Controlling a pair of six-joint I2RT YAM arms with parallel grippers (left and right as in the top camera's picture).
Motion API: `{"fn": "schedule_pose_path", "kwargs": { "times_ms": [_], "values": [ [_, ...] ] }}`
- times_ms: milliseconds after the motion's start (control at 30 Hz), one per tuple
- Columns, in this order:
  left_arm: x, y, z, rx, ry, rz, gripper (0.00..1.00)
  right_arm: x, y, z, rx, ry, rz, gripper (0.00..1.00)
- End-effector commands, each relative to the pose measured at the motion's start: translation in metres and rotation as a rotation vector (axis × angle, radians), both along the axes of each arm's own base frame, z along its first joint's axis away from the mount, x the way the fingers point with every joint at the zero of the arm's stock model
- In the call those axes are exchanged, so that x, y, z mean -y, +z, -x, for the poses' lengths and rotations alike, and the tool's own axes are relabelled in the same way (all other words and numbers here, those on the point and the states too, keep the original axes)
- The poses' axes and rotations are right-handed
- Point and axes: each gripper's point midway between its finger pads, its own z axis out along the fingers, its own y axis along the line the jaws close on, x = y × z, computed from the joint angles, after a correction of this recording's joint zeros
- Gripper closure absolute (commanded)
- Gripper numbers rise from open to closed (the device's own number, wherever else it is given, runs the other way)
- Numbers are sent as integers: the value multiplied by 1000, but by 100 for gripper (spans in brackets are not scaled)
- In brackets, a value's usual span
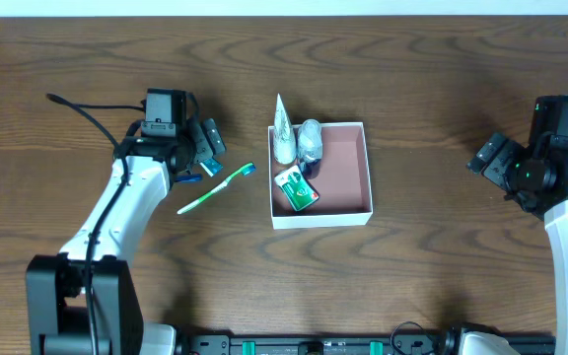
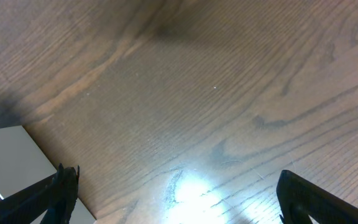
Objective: Pack container
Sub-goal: 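Reach the left gripper to the Colgate toothpaste tube and grasp it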
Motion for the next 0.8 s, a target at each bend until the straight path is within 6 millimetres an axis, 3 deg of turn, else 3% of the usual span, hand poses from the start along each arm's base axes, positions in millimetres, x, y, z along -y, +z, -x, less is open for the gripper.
{"fn": "schedule_pose_path", "kwargs": {
  "times_ms": [0,333,767],
  "values": [
    [-8,-5,-7,3,97,-7,6,3,2,-1,4,1,4,1],
    [-12,-44,-16,-48,122,-31,7,3,2,-1,4,1,4,1],
    [-27,-43,-26,-96,161,-34,8,3,2,-1,4,1,4,1]
  ]
}}
